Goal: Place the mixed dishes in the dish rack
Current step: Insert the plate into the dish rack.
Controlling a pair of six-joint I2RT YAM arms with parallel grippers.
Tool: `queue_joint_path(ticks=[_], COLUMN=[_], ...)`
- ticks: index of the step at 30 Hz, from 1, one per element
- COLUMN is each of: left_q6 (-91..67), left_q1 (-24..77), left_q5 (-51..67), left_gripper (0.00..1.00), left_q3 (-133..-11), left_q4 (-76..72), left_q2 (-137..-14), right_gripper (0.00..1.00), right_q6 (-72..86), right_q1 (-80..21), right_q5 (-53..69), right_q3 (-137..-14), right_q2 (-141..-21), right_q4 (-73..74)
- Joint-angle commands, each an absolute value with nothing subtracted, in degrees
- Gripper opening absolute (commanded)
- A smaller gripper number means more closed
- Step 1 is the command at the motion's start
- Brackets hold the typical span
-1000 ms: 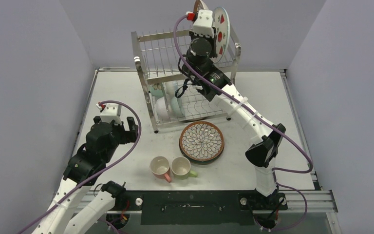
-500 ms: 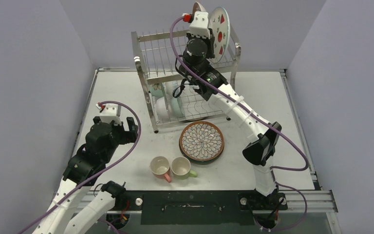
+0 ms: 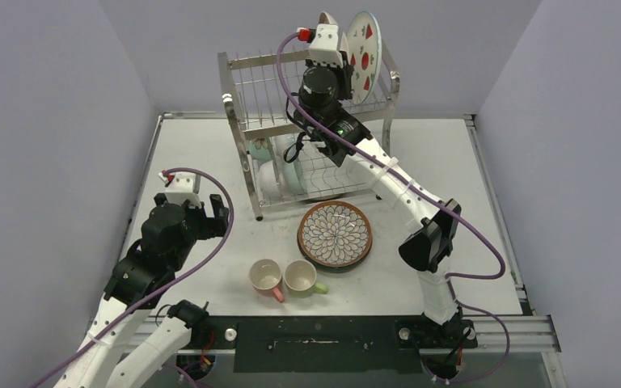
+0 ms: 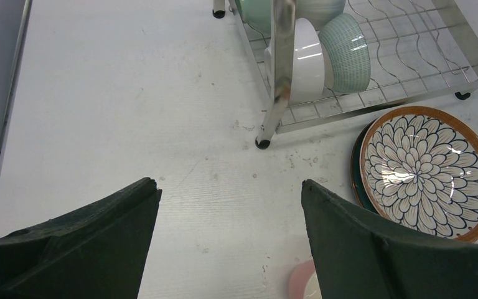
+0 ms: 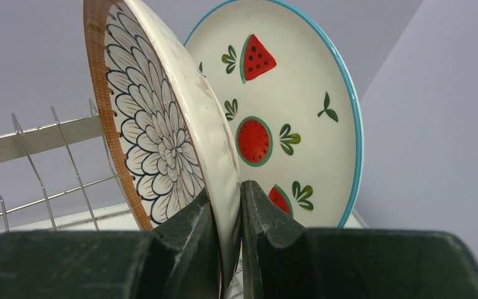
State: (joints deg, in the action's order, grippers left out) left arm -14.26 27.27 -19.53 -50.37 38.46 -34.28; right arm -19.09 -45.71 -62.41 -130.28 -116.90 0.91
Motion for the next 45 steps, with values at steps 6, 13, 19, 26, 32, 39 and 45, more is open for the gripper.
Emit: queue_joint_path(ticks=[6, 13, 19, 26, 32, 39, 45], left_q6=[-13.1, -13.0, -13.0, -13.0, -13.0, -13.0, -13.1], left_q1=[27.0, 27.0, 27.0, 27.0, 27.0, 27.0, 26.9], left_q5=[-20.3, -20.0, -19.8, -19.6, -19.4, -19.3, -18.9], left_gripper=[0.82, 0.82, 0.82, 0.82, 0.82, 0.82, 0.82], left_q3=[-50.4, -50.3, -50.2, -50.3, -50.3, -50.3, -50.3], left_q4=[37.1, 37.1, 37.1, 37.1, 37.3, 37.4, 37.5], left_q2=[-33.7, -33.8, -33.8, -33.8, -33.8, -33.7, -34.2], right_gripper=[0.00, 0.22, 0.45, 0.67, 0.81, 0.86, 0.86], right_q6=[-17.6, -15.9, -13.6, -11.8, -10.2, -5.1, 3.5], right_q1=[-45.8, -47.2, -47.7, -48.9, -49.6, -50.4, -50.4], right_q5=[-59.8, -59.8, -59.2, -59.0, -59.3, -57.4, -51.4], right_q3=[-128.2, -126.5, -126.7, -127.9, -128.4, -125.1, -121.0], right_q2=[-111.8, -110.8, -109.8, -108.2, -105.5, -99.4, -91.9], right_q4=[-2.7, -1.6, -0.2, 3.3, 5.7, 10.6, 20.6])
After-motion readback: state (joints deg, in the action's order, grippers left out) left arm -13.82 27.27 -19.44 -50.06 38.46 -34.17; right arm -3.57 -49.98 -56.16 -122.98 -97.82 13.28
